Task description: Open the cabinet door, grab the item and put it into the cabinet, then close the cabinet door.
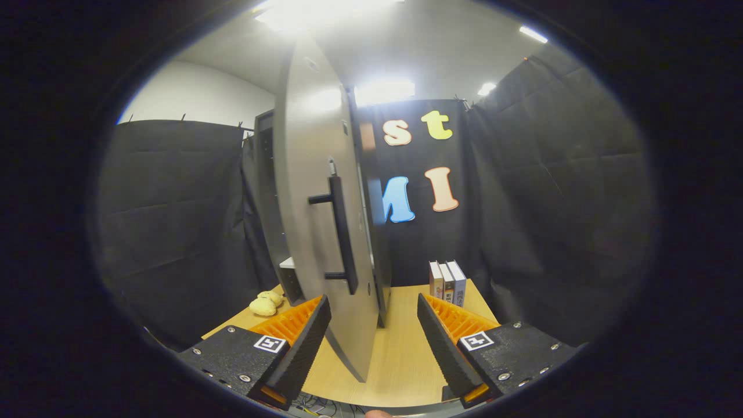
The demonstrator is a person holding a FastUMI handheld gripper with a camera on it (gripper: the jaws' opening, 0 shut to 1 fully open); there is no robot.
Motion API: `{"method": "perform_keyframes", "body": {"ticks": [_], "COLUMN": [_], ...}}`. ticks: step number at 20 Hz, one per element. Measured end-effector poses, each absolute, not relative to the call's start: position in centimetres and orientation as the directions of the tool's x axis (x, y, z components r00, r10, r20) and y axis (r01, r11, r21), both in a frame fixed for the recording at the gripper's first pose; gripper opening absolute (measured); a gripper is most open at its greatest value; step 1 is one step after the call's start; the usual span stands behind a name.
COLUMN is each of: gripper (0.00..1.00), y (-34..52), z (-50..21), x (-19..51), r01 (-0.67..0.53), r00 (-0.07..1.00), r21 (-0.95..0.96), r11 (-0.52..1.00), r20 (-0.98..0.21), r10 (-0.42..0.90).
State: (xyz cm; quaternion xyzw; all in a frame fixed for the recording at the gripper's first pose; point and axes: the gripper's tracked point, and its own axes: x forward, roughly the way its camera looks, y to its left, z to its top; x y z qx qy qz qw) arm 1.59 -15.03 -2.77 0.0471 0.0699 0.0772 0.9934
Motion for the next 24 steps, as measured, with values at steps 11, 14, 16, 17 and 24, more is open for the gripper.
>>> {"method": "perform_keyframes", "body": {"ticks": [11, 14, 16, 17, 24], "gripper": [0.95, 0.95, 0.95, 0.94, 0.94], "y": [-14.5, -14.2, -13.7, -13.4, -9.7], "z": [-2.5, -2.3, -2.5, -2.5, -2.7], "x": [4.8, 4.6, 4.6, 4.5, 4.3], "r01": [-0.224, -0.221, -0.219, -0.219, -0.243], "r00": [0.962, 0.962, 0.963, 0.962, 0.955], "r21": [0.099, 0.096, 0.103, 0.105, 0.120], "r11": [0.970, 0.970, 0.970, 0.970, 0.963], "r20": [-0.137, -0.140, -0.140, -0.140, -0.147], "r10": [0.236, 0.233, 0.232, 0.233, 0.259]}}
